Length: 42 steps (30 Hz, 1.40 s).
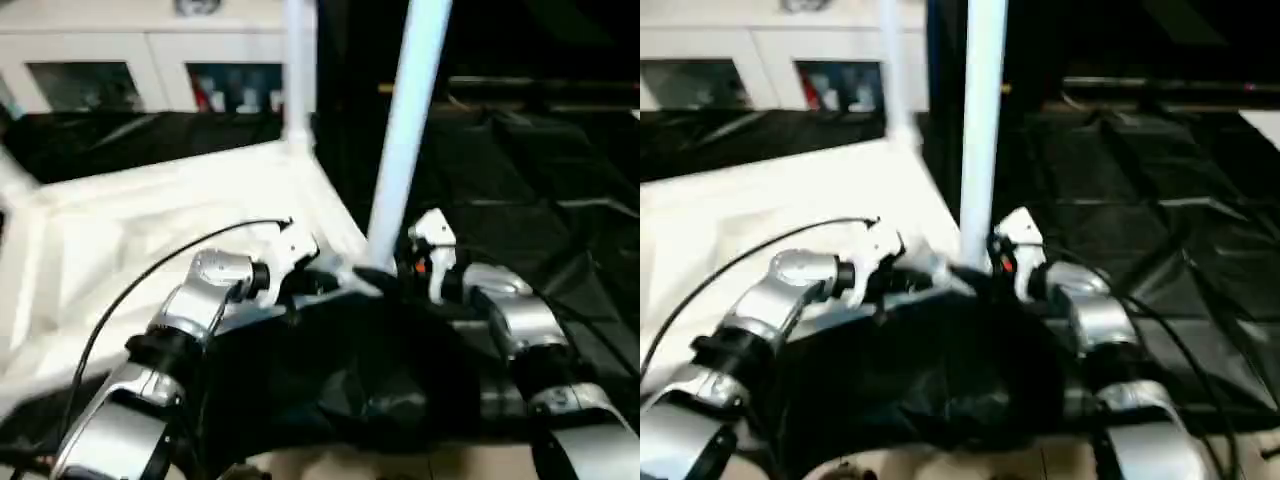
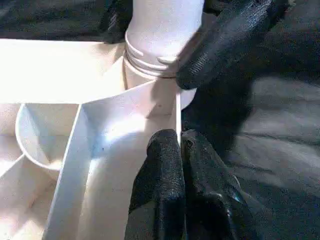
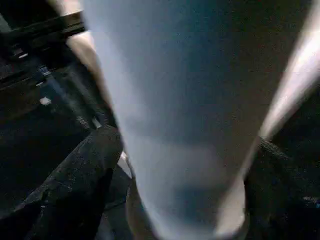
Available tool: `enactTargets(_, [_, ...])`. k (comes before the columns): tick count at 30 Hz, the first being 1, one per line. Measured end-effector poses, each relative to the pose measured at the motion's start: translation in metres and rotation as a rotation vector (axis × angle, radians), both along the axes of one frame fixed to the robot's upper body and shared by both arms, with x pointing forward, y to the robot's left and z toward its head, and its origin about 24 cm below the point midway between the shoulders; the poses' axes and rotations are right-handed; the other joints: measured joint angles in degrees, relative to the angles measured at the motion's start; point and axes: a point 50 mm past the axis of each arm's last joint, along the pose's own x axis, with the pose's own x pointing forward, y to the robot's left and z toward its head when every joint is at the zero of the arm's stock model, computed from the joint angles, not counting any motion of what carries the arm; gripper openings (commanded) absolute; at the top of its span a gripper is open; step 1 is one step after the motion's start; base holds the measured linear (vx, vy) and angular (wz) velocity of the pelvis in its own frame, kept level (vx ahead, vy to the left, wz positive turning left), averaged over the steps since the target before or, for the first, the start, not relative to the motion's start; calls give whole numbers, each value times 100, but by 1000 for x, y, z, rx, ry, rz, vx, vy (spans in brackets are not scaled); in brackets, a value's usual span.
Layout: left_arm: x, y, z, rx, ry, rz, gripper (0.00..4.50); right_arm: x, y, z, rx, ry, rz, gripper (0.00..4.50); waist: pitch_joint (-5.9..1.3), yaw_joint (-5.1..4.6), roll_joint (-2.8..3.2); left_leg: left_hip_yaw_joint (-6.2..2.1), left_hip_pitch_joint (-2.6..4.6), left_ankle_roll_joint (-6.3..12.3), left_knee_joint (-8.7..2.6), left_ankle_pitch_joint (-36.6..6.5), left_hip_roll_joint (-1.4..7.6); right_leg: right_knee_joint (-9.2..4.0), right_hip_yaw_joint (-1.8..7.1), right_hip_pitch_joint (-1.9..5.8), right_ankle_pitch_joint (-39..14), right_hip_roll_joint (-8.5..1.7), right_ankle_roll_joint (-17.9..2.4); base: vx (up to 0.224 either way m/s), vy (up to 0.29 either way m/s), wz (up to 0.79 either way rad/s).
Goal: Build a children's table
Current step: Rotate leg to tighten
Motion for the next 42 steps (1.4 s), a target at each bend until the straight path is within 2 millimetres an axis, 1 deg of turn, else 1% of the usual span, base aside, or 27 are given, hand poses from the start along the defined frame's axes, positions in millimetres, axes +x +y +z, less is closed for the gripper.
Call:
enactTargets(1, [-1, 1, 0, 3, 1, -13, 0, -1, 0, 0, -1, 4, 19, 347, 0, 7, 0, 0, 1, 0, 0, 0, 0, 1, 0, 1, 1, -1, -1, 0, 0, 0])
enactTargets(4, [-5, 5, 1, 13, 11, -56, 0, -5, -2, 2, -10, 22, 77, 333, 0, 15, -1, -2, 3, 0, 0, 0, 0, 3, 0, 2, 1, -1, -1, 0, 0, 0])
enactTargets(5, [-6, 6, 0, 10, 16, -66, 0, -7, -2, 2, -10, 31, 91, 320, 0, 18, -1, -3, 3, 0, 0, 0, 1, 4, 0, 2, 0, -1, 0, 0, 0, 0])
enactTargets(6, [-8, 6, 0, 9, 24, -77, 0, -10, -3, 2, -7, 39, 107, 320, 0, 25, -1, -3, 2, 0, -1, 0, 1, 3, -1, 2, 0, -1, 0, 0, 0, 0])
enactTargets(8, [-8, 7, 0, 12, 29, -90, 0, -11, -3, 2, -3, 50, 118, 295, 0, 24, -1, -3, 2, 0, 0, 0, 0, 3, 0, 1, 0, -1, 0, 0, 0, 0])
enactTargets(10, [-10, 8, 1, 16, 31, -105, 0, -13, -4, 2, -5, 61, 127, 289, 0, 30, -1, -3, 2, 0, 0, 0, 0, 2, 0, 1, 0, -1, 0, 0, 0, 0])
enactTargets(12, [-10, 8, 1, 18, 31, -110, 0, -14, -3, 2, -4, 63, 130, 268, 0, 28, -1, -3, 2, 0, 1, 0, 0, 3, 0, 1, 0, -1, 0, 0, 0, 0])
enactTargets(16, [-9, 8, 0, 16, 31, -96, 0, -13, -2, 1, -2, 60, 112, 260, 0, 28, -1, -3, 4, -1, 0, 0, 0, 4, 0, 2, 0, -1, 0, 0, 0, 0])
enactTargets(20, [-1, 6, -2, 4, 7, 29, 0, -3, 6, -5, 39, 29, -93, 259, -2, -38, -4, -6, 24, -2, -4, 0, -1, 10, 2, 10, 8, 0, -11, 0, 0, 0])
enactTargets(22, [4, 2, -3, -1, -2, 89, 0, 5, 10, -7, 60, 22, -213, 259, -2, -102, -4, -6, 25, -3, -5, 0, -3, 10, 2, 9, 2, 0, 1, 0, 0, 0])
enactTargets(24, [8, -3, -3, -2, -12, 127, 0, 10, 12, -8, 63, 18, -290, 259, -2, -136, -4, -7, 25, -3, -5, 0, -3, 9, 3, 8, 2, 0, 5, 0, 0, 0])
enactTargets(28, [19, -19, -3, -2, -42, 253, 0, 26, 24, -9, 84, 5, -553, 259, -2, -161, -4, -8, 23, -3, -8, 1, -3, 10, 2, 5, 20, 2, -20, 0, 0, 0])
enactTargets(31, [22, -26, -2, -13, -54, 311, 0, 32, 28, -8, 81, -6, -651, 259, -2, -158, -3, -8, 18, -4, -10, 0, -3, 4, 2, 3, 14, 2, -10, 0, 0, 0])
enactTargets(33, [23, -28, -2, -18, -58, 321, 0, 33, 31, -8, 84, -23, -680, 259, -2, -157, -2, -8, 13, -3, -9, 1, -2, 2, 2, 2, 2, 2, 6, 0, 0, 0])
enactTargets(34, [23, -27, -2, -20, -57, 320, 0, 33, 32, -8, 86, -30, -682, 294, -3, -157, -1, -8, 13, -3, -9, 0, -3, 2, 3, 2, -1, 3, 8, 0, 0, 0])
enactTargets(36, [22, -27, -1, -26, -51, 312, 0, 33, 32, -8, 81, -44, -675, 328, -3, -157, -1, -7, 11, -2, -9, 0, -3, 0, 3, 1, -8, 3, 8, 0, 0, 0])
enactTargets(38, [22, -26, -1, -27, -48, 304, 0, 33, 34, -7, 83, -52, -653, 337, -2, -165, -2, -7, 9, -2, -10, -1, -2, -1, 2, -2, -8, 4, 8, 0, 0, 0])
enactTargets(41, [22, -20, -1, -20, -46, 282, 0, 31, 34, -7, 76, -63, -589, 377, -2, -201, -2, -7, 10, -2, -12, 0, 0, -1, 2, -4, -8, 6, 8, 0, 0, 0])
enactTargets(42, [21, -17, -1, -18, -45, 272, 0, 30, 34, -7, 64, -69, -547, 382, -2, -217, -2, -7, 10, -2, -12, 0, 0, 1, 2, -4, -8, 7, 8, 0, 0, 0])
